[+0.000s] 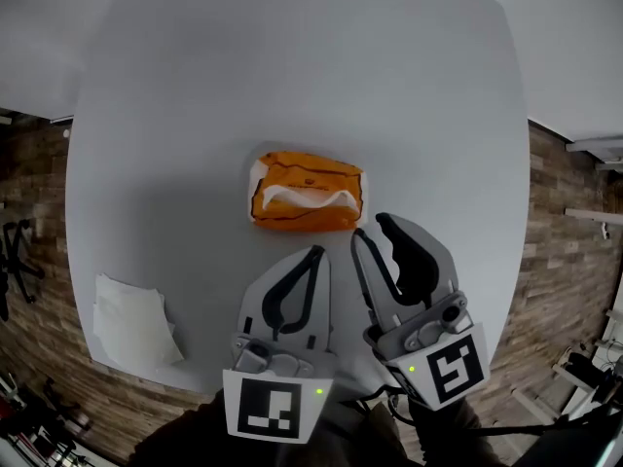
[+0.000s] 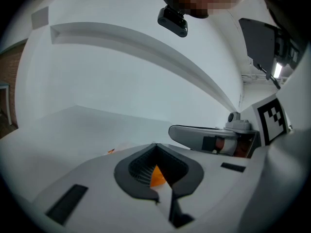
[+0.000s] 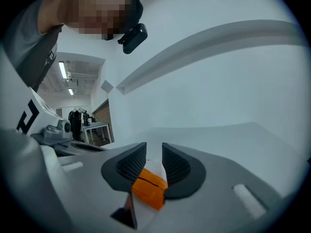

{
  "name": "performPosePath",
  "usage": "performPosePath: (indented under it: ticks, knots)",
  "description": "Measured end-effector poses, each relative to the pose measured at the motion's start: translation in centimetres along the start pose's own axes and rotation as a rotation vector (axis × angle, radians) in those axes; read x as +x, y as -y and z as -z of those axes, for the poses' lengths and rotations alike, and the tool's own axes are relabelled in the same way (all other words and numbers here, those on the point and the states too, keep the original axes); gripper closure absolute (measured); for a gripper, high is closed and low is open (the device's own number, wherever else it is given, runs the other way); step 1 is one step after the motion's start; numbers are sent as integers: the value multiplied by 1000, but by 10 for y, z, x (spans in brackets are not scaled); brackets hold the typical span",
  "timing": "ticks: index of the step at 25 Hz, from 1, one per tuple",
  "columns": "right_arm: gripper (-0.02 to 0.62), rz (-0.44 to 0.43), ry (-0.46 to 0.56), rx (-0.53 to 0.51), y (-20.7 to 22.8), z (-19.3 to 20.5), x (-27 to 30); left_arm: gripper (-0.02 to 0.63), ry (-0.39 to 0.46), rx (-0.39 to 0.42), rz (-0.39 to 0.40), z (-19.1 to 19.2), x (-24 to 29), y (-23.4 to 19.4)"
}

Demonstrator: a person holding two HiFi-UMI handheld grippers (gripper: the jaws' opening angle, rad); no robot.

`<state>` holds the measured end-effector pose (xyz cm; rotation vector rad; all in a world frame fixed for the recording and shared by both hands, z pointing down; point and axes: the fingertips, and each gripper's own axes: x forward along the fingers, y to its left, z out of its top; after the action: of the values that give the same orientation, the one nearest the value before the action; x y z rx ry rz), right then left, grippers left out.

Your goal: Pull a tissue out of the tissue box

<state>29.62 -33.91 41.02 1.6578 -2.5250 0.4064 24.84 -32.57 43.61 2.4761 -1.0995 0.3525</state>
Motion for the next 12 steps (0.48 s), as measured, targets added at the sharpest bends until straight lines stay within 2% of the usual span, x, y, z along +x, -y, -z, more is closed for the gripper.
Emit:
performPosePath:
  ticks: [8, 12]
  knots:
    - [505, -16, -123, -6, 14, 40, 28, 606, -56, -42, 13, 21, 21, -15]
    - [506, 3, -146, -4, 19, 54, 36, 606, -65, -45, 18, 29, 28, -19]
